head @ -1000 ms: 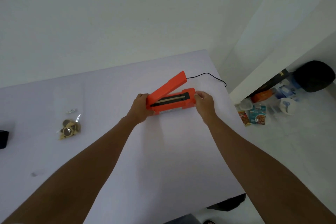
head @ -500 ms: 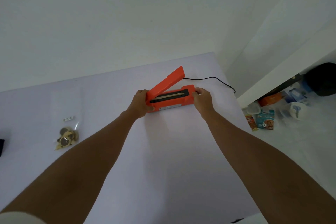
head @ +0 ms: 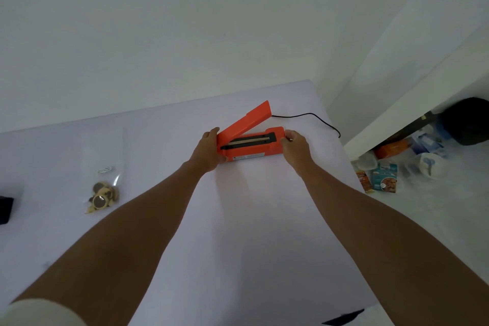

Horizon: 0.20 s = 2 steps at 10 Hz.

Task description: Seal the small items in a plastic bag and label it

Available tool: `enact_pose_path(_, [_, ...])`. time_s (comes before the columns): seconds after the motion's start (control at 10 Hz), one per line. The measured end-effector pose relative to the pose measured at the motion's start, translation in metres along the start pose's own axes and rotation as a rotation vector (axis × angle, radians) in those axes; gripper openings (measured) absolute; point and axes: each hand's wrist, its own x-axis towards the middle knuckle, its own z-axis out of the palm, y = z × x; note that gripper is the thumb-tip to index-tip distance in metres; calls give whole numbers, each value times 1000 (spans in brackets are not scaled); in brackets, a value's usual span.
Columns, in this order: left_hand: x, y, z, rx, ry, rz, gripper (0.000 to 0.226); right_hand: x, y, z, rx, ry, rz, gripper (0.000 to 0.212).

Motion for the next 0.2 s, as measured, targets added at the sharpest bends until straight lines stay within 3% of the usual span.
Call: enact_pose_path(0.2, [-29, 1, -35, 41, 53, 88, 93, -27, -36, -13, 16, 75, -72, 38])
